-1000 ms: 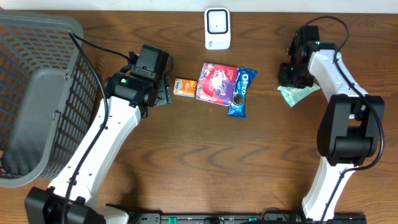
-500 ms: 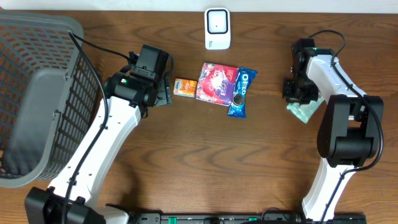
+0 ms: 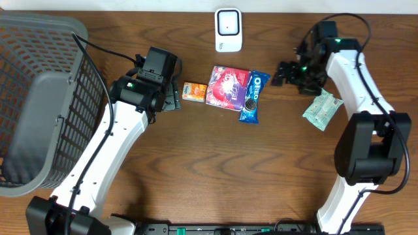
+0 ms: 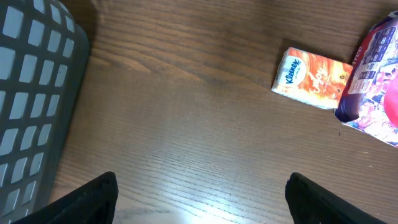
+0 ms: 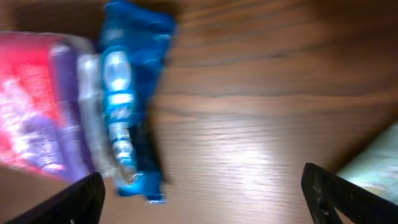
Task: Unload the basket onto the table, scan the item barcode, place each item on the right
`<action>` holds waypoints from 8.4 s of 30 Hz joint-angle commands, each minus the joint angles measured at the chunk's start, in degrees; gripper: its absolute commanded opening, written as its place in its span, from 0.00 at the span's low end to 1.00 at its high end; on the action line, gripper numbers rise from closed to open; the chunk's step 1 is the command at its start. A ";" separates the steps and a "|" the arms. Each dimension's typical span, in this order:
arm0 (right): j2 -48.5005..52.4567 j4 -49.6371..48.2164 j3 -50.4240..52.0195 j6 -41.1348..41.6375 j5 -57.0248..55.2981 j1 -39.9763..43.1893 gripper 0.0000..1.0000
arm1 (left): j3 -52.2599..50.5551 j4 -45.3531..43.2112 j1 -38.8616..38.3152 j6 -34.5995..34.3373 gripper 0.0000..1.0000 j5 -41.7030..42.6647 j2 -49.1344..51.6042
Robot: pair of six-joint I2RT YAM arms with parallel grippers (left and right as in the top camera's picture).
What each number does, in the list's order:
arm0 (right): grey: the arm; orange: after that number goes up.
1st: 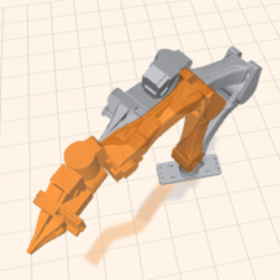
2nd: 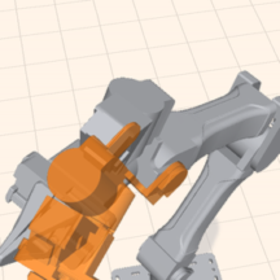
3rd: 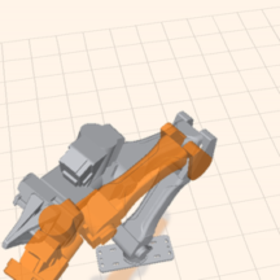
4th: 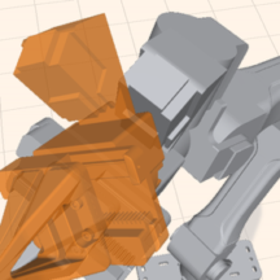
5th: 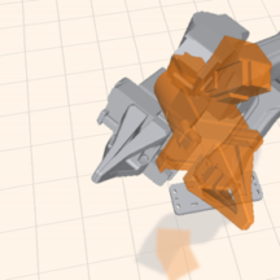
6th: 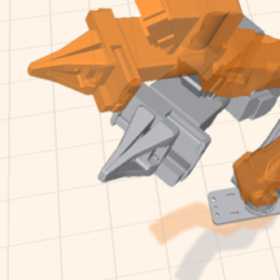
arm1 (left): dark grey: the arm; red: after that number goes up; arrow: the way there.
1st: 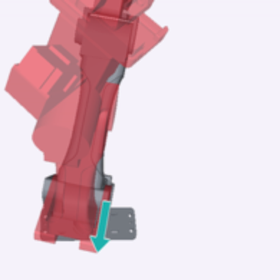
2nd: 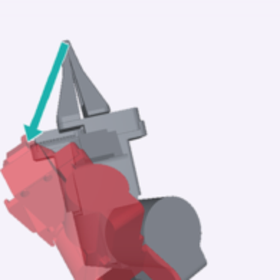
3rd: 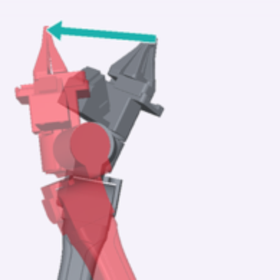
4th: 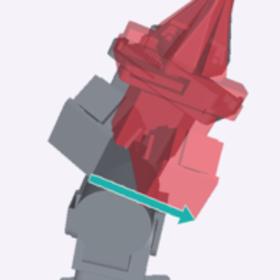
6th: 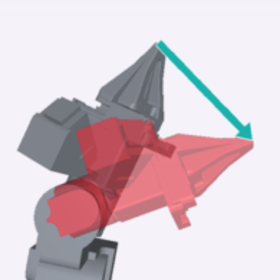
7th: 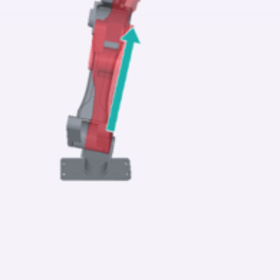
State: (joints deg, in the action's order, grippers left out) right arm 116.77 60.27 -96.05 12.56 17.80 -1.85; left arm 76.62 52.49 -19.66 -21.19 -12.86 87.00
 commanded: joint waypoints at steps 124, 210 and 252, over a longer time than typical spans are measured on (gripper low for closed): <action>12.24 -2.49 5.33 1.95 -16.11 -4.04 0.01 | 0.42 0.17 0.09 -0.52 0.86 -1.14 0.33; 1.73 -12.72 14.73 4.17 -21.81 1.68 0.04 | 0.42 0.17 0.09 -0.52 0.86 -1.11 0.33; 10.54 -20.17 0.52 18.71 4.83 -16.85 0.67 | 0.42 0.17 0.09 -0.52 0.86 -1.11 0.33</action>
State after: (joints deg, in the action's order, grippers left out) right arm 124.99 39.20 -96.31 29.15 22.33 -18.28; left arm 76.62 52.49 -19.66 -21.19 -12.86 87.00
